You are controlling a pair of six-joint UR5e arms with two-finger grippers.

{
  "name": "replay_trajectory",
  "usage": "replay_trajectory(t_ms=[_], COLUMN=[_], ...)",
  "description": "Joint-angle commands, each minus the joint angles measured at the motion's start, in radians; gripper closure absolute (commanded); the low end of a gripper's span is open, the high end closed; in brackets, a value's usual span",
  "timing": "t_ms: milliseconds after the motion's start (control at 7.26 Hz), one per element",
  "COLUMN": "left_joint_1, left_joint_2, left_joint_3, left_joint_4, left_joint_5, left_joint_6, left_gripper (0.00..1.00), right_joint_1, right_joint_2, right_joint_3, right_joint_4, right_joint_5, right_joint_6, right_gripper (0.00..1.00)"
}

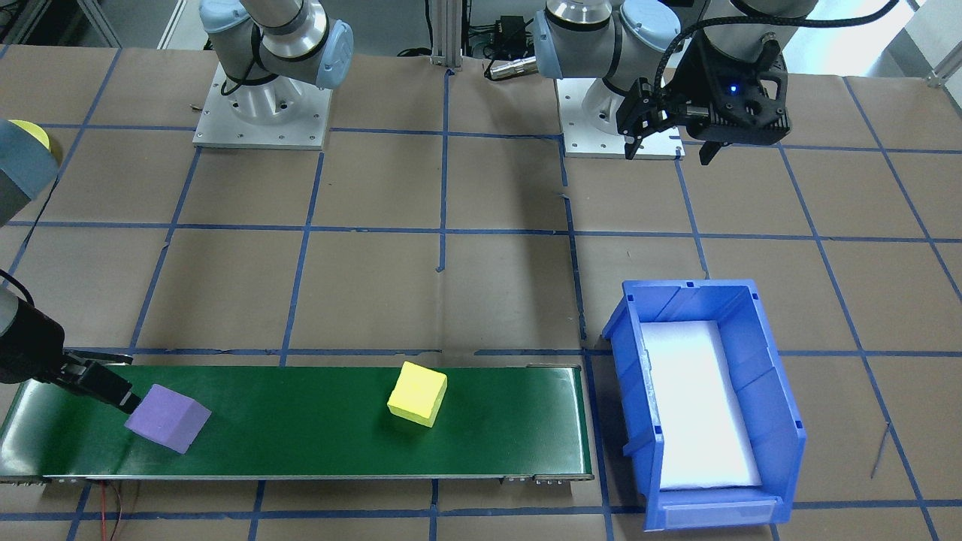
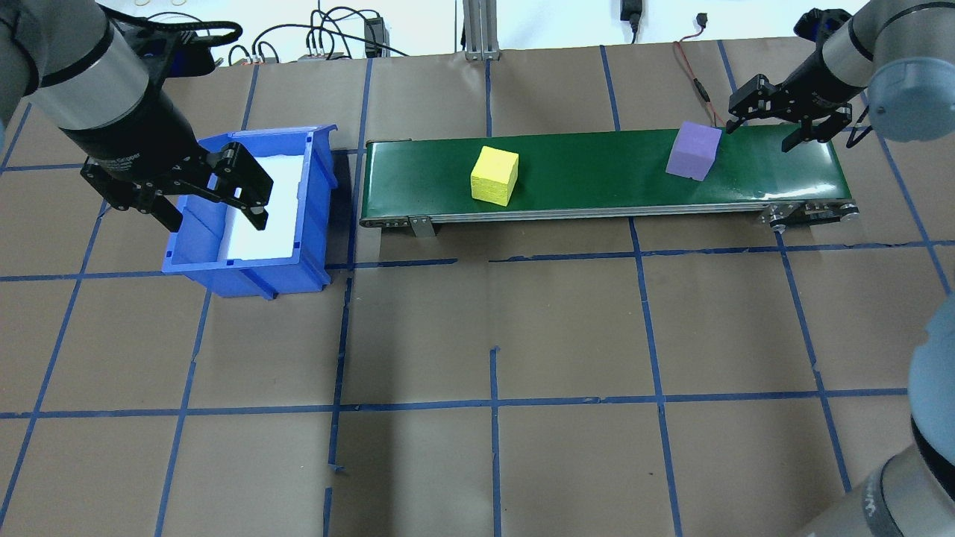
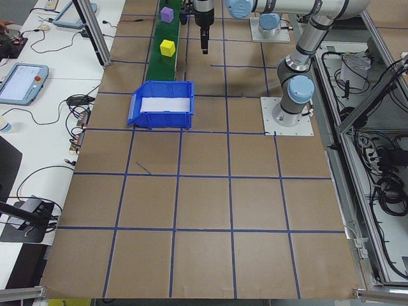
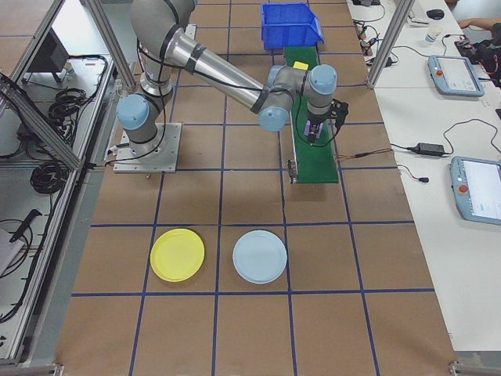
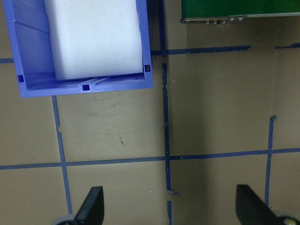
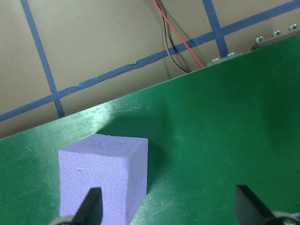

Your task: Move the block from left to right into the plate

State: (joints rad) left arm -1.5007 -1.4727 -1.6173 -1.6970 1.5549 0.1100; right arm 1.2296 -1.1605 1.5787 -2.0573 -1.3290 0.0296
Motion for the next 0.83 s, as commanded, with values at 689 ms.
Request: replay_trajectory(t_ms=[689], left_joint_1=[0.007], left_joint_2=[0.0], left_joint_3=[0.001], left_joint_4=[0.004], left_joint_5=[-0.001], left_joint_6=[0.007], left_gripper=[0.0], right_joint_1=[0.025], right_joint_2=[0.09], right_joint_3=[-0.049], right_joint_4=[-0.003], right_joint_5=[-0.033], right_joint_6=[0.092], right_gripper=[0.01])
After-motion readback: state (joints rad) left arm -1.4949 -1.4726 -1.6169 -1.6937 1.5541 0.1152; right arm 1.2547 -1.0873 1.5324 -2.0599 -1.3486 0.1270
